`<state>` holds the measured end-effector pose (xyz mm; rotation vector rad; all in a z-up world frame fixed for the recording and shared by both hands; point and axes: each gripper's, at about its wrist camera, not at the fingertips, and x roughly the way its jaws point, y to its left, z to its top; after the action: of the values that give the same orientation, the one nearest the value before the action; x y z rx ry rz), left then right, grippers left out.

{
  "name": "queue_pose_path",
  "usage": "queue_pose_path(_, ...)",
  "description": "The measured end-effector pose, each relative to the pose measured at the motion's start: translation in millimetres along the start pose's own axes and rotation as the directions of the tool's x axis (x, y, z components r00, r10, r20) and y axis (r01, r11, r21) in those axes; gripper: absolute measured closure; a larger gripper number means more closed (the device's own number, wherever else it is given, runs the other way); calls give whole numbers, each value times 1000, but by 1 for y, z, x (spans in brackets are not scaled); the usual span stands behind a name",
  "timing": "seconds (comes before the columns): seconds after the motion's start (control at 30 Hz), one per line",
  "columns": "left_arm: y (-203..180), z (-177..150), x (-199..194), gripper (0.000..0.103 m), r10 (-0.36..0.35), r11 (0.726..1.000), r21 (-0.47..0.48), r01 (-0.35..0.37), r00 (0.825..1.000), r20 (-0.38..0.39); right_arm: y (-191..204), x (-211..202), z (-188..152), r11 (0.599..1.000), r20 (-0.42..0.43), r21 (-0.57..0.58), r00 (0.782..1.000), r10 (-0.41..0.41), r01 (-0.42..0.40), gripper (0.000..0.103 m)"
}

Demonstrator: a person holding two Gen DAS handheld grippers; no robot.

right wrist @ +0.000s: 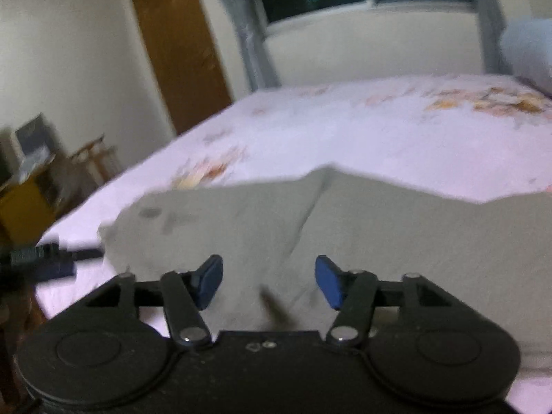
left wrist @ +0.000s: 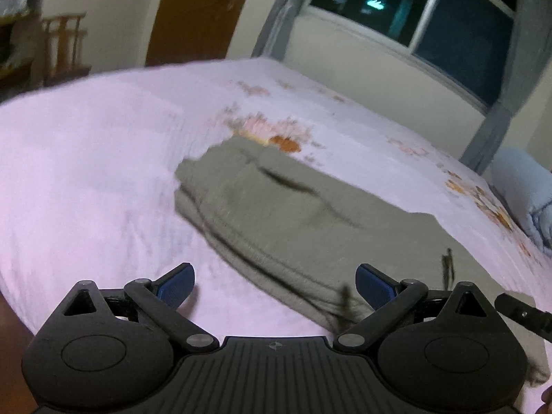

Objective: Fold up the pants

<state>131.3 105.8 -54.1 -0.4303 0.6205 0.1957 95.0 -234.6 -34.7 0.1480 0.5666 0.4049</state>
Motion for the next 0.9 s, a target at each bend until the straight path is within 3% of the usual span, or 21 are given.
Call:
queue_pose_path(0.07,4,-2,4,4,-8,1000,-24,8,1000,-20,-3,18,1,998,-60,6,997,-56,56,67)
queue_pose_path(0.1,5,-2,5,4,-6,1000,-31,5,1000,-28,-5,37,-7,999,-177,12,983,-50,52,70)
queue_pose_path(0.23,11,-7,3,4,2,998,-57,-4,999,-36,4,31,-16,999,-193,-34,981,-20,14,68)
queue_pose_path(0.33,12,-9,5,3,0,998,-62,-3,999,-50,-4,13,-5,1000,-113,-10,993,-28,27,69)
queue_pose_path(0.47,0,-11,2,3,-12,1000,-23,11,999,-51,-47,-25,11,988,20,67,990,-140,139,68)
queue_pose_path(0.6,-48,-22,-3,3,-38,993,109,41,999,-29,-98,-56,28,971,67,132,975,-209,199,65)
queue_pose_path(0.7,-104,-32,-7,3,-117,964,240,116,993,-9,-141,-75,38,956,96,185,964,-247,227,57)
queue_pose_path(0.83,-170,-39,1,3,-219,929,300,216,975,-26,-190,-70,49,941,94,272,967,-237,204,57)
queue_pose_path(0.9,-198,-43,8,3,-245,911,329,247,968,-49,-208,-67,53,942,75,299,981,-181,151,60)
